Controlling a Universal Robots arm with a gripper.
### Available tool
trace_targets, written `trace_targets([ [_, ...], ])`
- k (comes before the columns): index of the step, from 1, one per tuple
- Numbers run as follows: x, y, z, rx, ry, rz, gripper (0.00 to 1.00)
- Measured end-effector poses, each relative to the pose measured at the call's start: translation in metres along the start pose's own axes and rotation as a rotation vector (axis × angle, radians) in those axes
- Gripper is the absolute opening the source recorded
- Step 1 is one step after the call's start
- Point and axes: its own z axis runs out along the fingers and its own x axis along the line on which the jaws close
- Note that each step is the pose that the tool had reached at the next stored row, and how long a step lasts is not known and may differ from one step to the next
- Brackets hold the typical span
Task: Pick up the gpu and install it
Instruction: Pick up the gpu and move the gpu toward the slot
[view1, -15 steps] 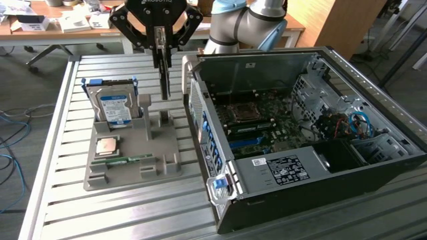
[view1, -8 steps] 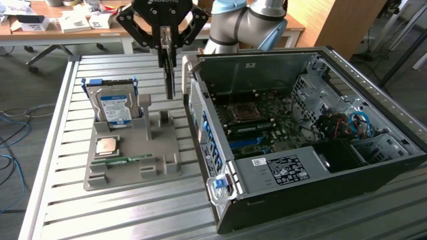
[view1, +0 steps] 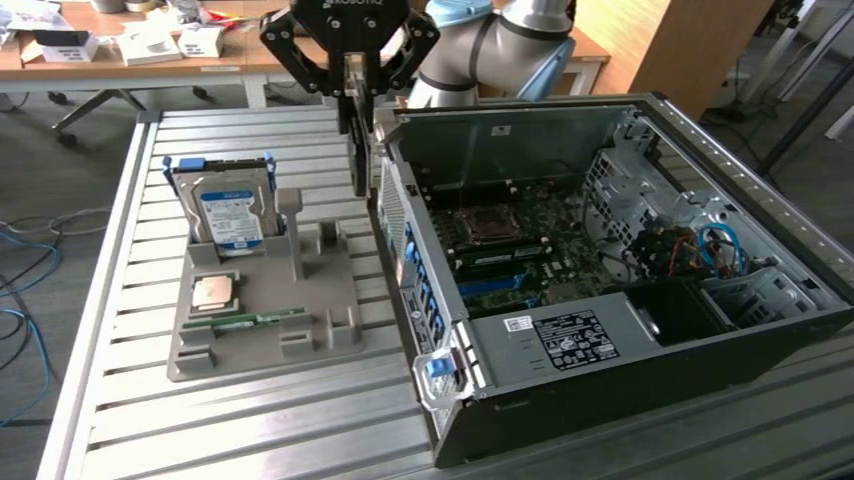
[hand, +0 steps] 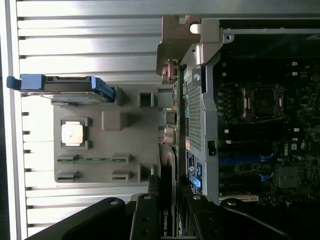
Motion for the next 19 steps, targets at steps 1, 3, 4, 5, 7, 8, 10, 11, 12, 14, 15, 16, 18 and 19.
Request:
trace_targets([
  [1,-0.002,0.0001,0.0001,0.0000,0.0000,0.000,0.26],
  [3,-0.007,0.0004,0.0003,-0.0001,-0.0001,0.000,0.26],
  [4,-0.010,0.0006,0.0003,-0.0001,0.0000,0.000,0.26],
  [5,-0.012,0.0007,0.0004,-0.0001,-0.0001,0.000,0.26],
  [7,-0.017,0.0010,0.0006,-0.0001,-0.0001,0.000,0.26],
  [8,-0.020,0.0011,0.0006,0.0000,0.0000,0.000,0.26],
  [10,-0.024,0.0013,0.0007,0.0000,0.0000,0.000,0.26],
  [11,-0.026,0.0014,0.0008,0.0000,0.0000,0.000,0.26],
  [12,-0.028,0.0015,0.0009,-0.0001,0.0000,0.000,0.26],
  [14,-0.032,0.0018,0.0009,0.0000,0.0000,0.000,0.26],
  [15,-0.034,0.0019,0.0011,-0.0001,-0.0001,0.000,0.26],
  [16,-0.036,0.0020,0.0011,-0.0001,-0.0001,0.000,0.26],
  [18,-0.040,0.0023,0.0012,0.0000,0.0000,0.000,0.26],
  [19,-0.043,0.0024,0.0013,0.0000,0.0000,0.000,0.26],
])
